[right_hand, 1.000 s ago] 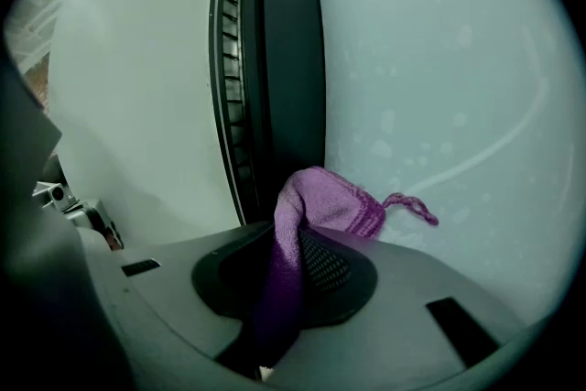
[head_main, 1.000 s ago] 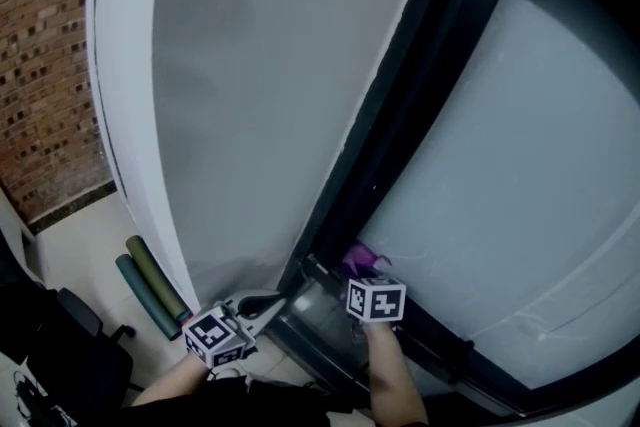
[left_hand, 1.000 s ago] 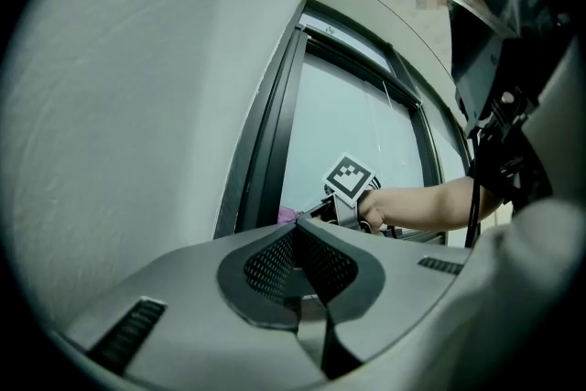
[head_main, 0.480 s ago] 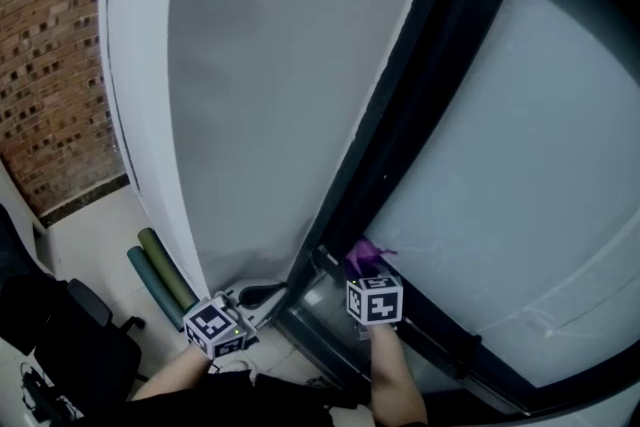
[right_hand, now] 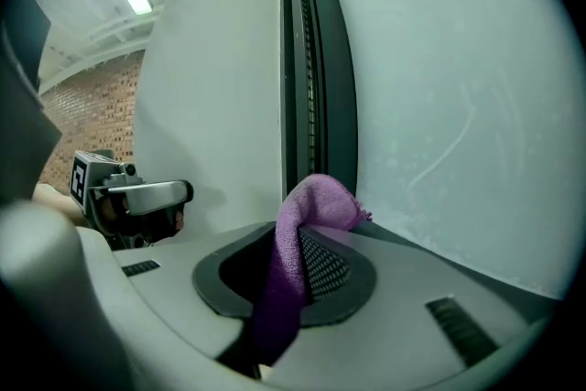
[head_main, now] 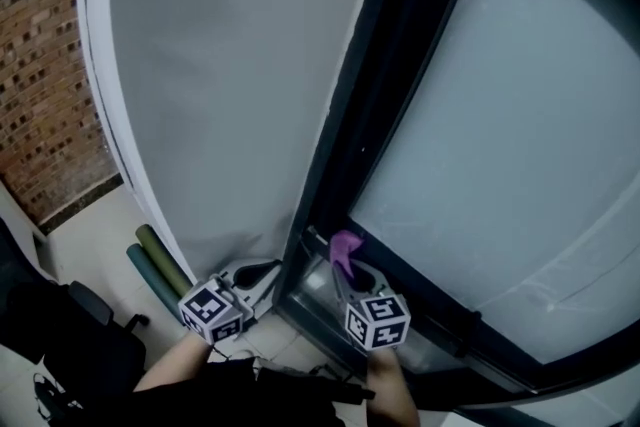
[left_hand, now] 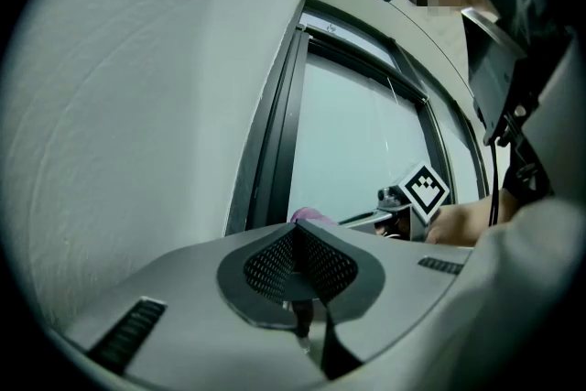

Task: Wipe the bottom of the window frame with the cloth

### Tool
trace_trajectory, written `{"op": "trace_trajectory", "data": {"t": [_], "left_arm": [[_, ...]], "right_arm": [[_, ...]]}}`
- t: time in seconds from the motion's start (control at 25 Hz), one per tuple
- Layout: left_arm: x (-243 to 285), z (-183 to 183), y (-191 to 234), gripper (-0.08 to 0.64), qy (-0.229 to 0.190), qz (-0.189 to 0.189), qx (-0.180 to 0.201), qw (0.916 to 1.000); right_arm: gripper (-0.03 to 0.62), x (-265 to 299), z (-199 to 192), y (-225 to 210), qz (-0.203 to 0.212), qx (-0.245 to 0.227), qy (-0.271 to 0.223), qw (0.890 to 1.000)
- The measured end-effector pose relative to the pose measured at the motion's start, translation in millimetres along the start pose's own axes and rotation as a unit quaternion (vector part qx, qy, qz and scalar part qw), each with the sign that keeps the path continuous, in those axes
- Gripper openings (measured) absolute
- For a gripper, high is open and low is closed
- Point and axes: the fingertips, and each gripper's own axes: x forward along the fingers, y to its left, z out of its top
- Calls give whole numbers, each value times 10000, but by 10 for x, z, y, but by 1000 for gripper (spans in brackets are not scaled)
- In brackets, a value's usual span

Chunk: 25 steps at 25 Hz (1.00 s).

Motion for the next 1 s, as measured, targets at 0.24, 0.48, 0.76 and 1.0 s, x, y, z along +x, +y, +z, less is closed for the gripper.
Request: {"op": "trace_trajectory", "data": {"t": [0.24,0.48,0.76,1.0], "left_arm": [[95,17,-78,2,33,-70,107,9999],[76,-4,-140,2,39,-17,-16,10000],[15,37,-144,2,-164,103,-66,9998],[-13,129,-284,2,-369,79,-253,9990]], "right_arm": [[71,-225,73,-70,-159,29,-562,9983],[71,-300,23,-99,-107,211,-719,9971],[71,-350,19,-36,61,319,-829,9960],[71,-413,-26,-56,125,341,-801,9961]]}}
